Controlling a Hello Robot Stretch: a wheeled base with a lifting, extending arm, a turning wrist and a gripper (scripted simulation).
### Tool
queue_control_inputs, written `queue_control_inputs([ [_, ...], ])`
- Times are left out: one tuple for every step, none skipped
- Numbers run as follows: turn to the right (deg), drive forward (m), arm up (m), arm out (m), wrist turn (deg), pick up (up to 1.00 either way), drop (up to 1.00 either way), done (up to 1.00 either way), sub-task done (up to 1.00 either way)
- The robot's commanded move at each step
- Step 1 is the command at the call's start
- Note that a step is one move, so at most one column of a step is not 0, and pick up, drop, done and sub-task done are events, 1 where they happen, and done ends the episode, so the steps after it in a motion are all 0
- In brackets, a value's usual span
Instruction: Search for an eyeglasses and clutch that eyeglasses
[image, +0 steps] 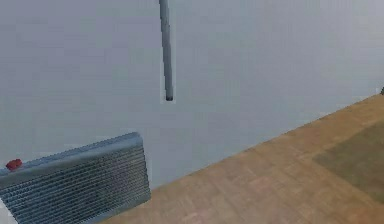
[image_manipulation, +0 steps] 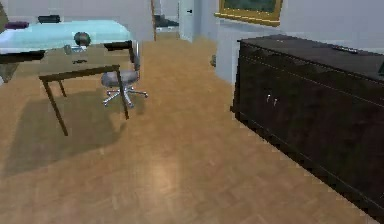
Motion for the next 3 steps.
queue_control_inputs([
  [39.0,0.0,0.0,0.0,0.0,0.0,0.0,0.0,0.0],
  [0.0,1.0,0.0,0.0,0.0,0.0,0.0,0.0,0.0],
  [0.0,1.0,0.0,0.0,0.0,0.0,0.0,0.0,0.0],
])
